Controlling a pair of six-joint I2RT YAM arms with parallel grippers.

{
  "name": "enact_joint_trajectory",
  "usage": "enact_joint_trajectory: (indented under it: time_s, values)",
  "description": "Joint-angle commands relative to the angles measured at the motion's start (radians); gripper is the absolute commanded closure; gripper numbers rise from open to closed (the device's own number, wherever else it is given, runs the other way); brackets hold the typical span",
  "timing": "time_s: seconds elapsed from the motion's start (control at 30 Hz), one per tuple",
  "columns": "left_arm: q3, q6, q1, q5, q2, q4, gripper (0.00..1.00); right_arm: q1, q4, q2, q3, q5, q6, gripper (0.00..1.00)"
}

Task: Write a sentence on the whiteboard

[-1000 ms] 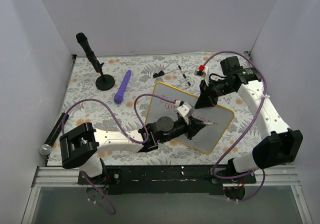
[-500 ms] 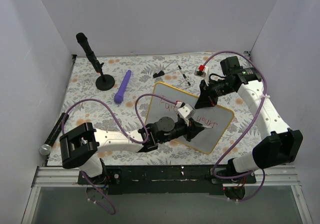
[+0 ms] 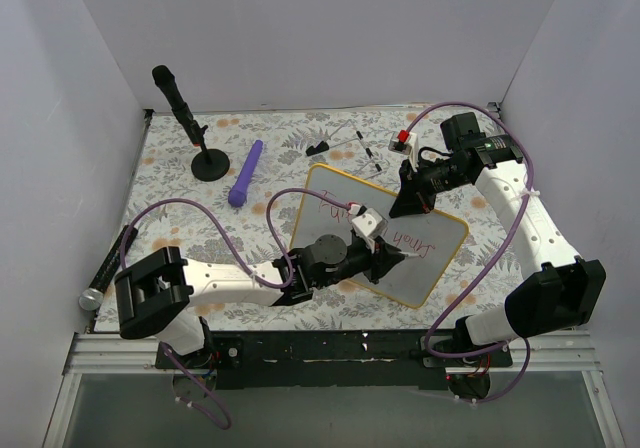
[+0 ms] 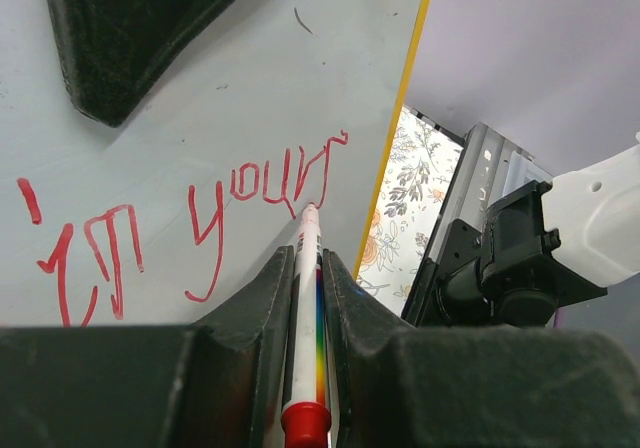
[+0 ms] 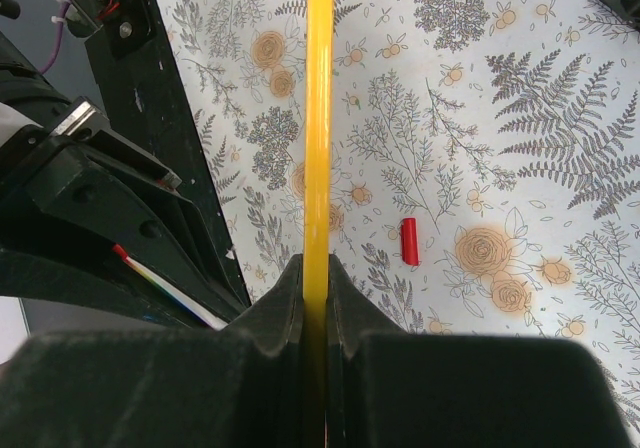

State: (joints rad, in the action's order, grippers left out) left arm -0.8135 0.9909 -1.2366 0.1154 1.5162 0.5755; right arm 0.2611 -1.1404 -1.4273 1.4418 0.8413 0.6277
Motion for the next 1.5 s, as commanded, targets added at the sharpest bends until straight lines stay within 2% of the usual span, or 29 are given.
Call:
enact_joint_trajectory:
  time_s: [0.0, 0.2, 0.57, 1.47]
  values:
    - [0.008, -0.02, 0.005, 0.006, -0.062, 0.024, 1.0, -0.003, 0.038, 0.05, 0.012, 0.099, 0.006, 0.99]
    - [0.027, -0.023, 0.005, -0.112, -0.074, 0.086, 1.0, -0.003, 0.037, 0.047, 0.012, 0.099, 0.006, 0.99]
    - [-0.049, -0.034, 0.005, -0.094, 0.009, 0.086, 1.0, -0.003, 0.039, 0.047, 0.011, 0.097, 0.006, 0.99]
    - [-0.118, -0.046, 0.005, -0.071, 0.071, 0.017, 1.0, -0.003, 0.039, 0.05, 0.012, 0.101, 0.007, 0.99]
